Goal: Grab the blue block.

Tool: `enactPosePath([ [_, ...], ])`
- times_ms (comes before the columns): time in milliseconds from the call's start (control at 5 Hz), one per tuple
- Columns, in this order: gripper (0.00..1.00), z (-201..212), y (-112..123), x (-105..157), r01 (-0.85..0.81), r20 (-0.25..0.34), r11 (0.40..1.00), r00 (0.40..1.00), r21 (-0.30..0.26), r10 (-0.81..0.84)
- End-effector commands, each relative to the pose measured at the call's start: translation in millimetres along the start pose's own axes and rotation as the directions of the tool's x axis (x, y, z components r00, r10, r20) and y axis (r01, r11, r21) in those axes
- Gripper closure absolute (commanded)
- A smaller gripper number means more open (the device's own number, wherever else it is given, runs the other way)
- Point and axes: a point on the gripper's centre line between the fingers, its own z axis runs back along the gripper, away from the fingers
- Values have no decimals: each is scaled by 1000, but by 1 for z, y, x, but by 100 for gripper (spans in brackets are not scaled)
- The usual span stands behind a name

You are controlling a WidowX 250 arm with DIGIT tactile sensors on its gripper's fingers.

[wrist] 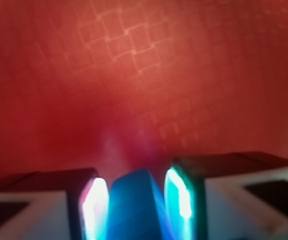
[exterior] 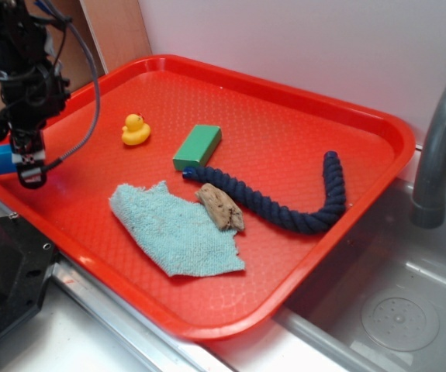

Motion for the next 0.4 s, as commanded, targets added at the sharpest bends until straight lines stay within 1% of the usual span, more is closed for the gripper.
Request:
enactPosePath([
  [0,100,128,-48,49,-484,231,874,856,47,462],
  [200,100,180,-48,51,-672,201,740,720,-36,664],
])
